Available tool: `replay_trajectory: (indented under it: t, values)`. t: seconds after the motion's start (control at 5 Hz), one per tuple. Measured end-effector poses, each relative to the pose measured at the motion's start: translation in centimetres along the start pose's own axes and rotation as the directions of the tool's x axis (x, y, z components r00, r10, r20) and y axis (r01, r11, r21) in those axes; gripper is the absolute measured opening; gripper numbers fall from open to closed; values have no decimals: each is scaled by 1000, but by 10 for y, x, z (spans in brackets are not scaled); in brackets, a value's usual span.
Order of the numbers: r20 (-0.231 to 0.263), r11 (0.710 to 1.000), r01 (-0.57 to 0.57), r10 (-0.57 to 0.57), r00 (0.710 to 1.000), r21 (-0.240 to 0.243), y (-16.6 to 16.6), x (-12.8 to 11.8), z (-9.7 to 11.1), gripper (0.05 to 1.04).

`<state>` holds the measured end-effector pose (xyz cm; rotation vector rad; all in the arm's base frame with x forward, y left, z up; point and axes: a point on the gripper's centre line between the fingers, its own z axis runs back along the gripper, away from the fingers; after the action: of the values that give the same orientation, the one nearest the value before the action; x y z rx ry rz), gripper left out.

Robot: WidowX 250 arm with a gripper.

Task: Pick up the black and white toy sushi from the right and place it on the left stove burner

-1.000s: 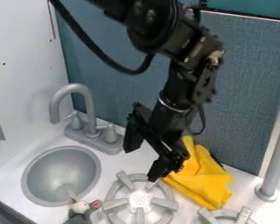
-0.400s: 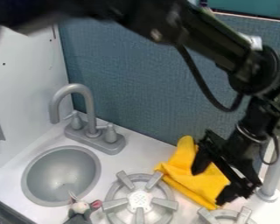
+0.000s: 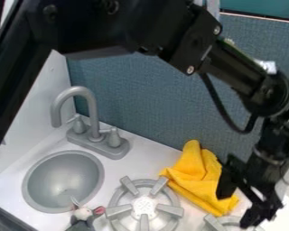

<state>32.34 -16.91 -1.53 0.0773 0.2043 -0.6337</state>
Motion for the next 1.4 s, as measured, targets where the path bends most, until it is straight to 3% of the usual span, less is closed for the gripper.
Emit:
replay_trajectory:
  t: [0.2, 0.4, 0.6, 1.0, 1.2, 1.4]
  values:
    - [60, 998, 55, -53, 997, -28, -6, 5, -9, 1001]
    - [75, 992, 125, -124, 989, -15, -8, 0, -25, 1001]
    - [93, 972, 232, -233, 968, 23, -10, 7, -21, 1001]
    - [102, 919, 394, -390, 915, -26, -18, 14, -37, 1001]
    - [111, 896, 443, -438, 892, -25, -19, 12, -44, 1001]
    - [82, 902, 431, -431, 899, 14, -12, 12, -54, 1001]
